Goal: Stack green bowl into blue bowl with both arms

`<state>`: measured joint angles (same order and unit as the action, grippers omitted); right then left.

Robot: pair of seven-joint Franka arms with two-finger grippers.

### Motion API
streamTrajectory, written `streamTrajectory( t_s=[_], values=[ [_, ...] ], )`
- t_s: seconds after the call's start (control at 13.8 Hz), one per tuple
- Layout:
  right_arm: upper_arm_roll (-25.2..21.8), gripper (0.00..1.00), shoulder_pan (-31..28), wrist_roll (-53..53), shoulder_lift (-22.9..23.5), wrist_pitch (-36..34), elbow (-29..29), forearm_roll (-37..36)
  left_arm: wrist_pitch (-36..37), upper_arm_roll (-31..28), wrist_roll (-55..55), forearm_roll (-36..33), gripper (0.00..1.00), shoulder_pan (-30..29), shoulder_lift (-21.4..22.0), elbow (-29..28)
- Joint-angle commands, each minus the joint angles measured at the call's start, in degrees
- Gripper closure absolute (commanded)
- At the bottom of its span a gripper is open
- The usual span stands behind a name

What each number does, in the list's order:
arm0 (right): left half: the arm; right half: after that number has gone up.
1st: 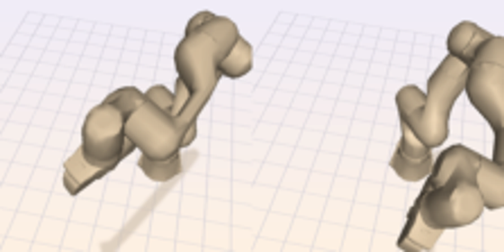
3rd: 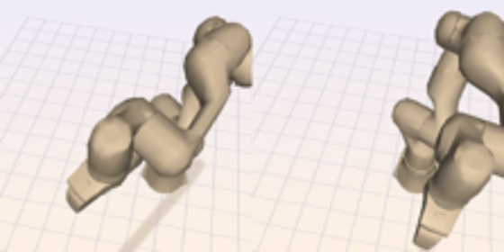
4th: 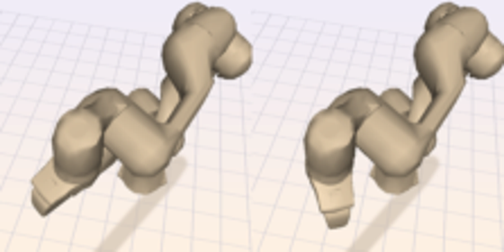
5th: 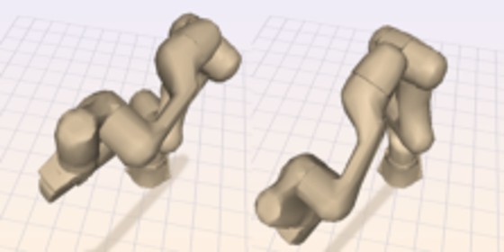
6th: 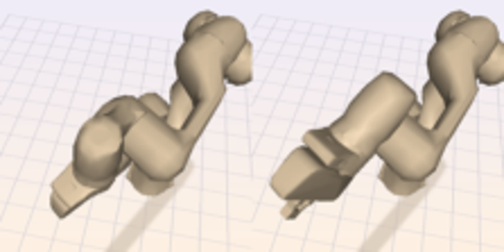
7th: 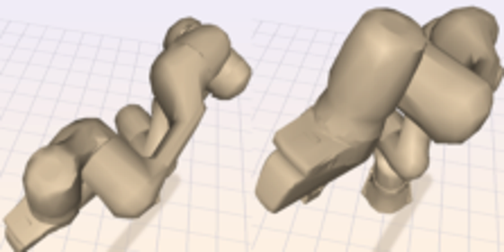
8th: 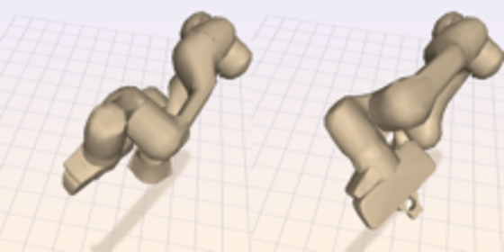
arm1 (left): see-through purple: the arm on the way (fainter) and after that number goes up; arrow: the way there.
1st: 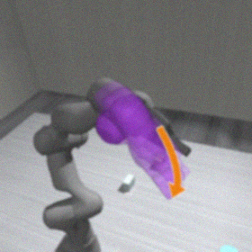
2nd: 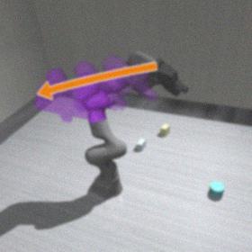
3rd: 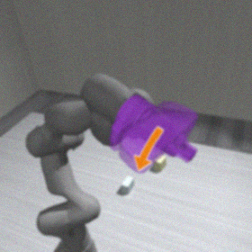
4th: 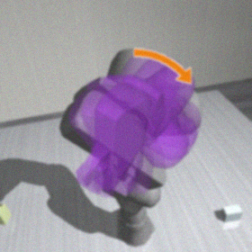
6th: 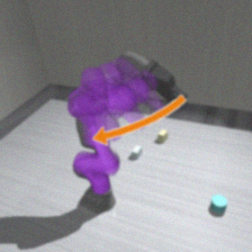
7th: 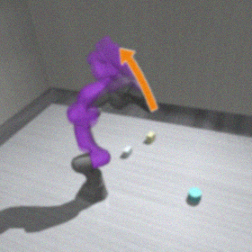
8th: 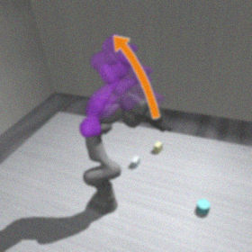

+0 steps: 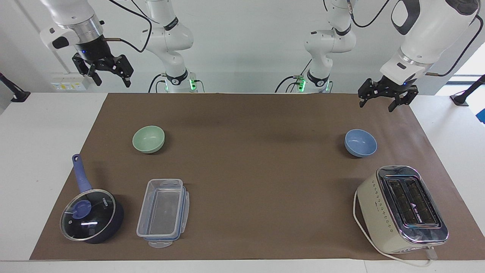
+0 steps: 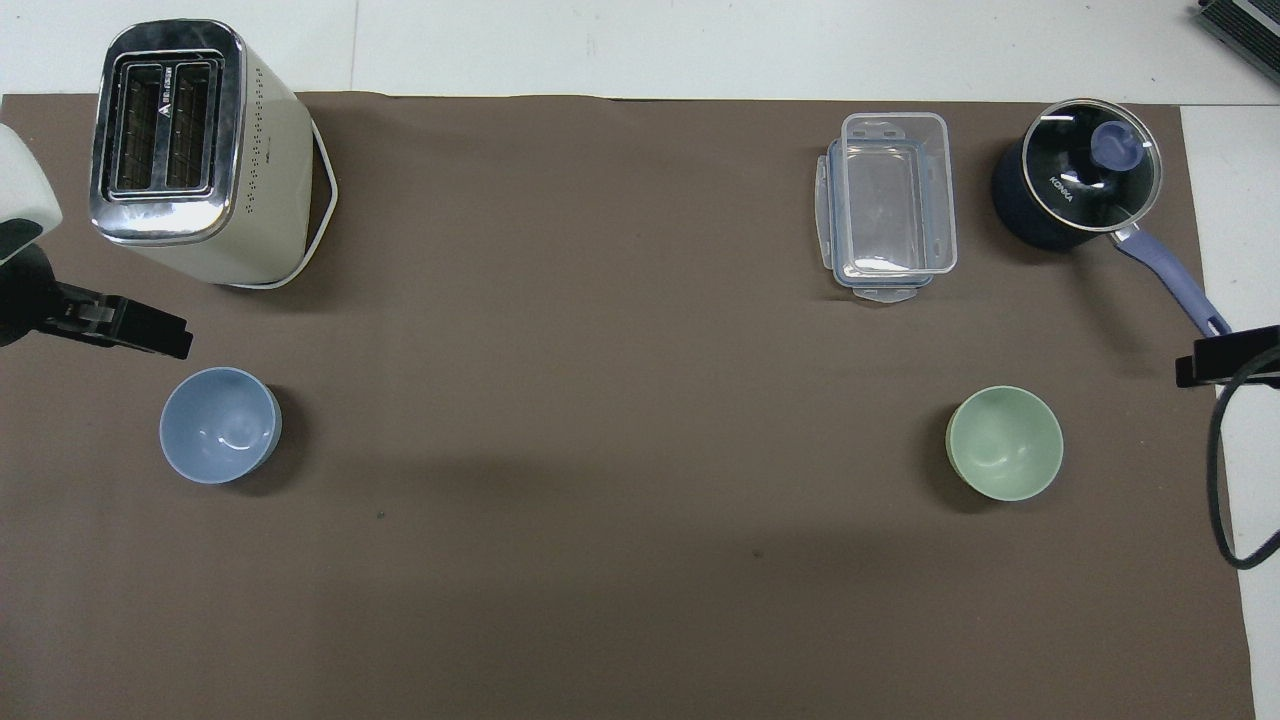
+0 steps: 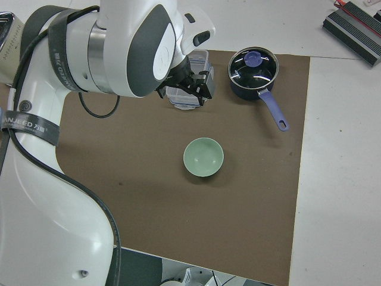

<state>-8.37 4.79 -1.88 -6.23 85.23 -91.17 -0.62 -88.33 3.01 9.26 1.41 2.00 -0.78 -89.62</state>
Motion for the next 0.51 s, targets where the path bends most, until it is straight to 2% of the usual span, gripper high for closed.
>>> streamTrajectory(
  t_s=[0.0,0.44],
  values=[
    [0.5,0.0,-0.7,1.0,-1.3,0.6,-1.6,-0.1,0.6,-0.1,0.0,-0.6,0.0,-0.2,0.2,0.7],
    [0.5,0.0,-0.8,1.2,-1.3,0.7,-1.5,-0.1,-1.7,-0.1,2.6,-0.5,0.0,-1.6,1.1,-1.5]
  ],
)
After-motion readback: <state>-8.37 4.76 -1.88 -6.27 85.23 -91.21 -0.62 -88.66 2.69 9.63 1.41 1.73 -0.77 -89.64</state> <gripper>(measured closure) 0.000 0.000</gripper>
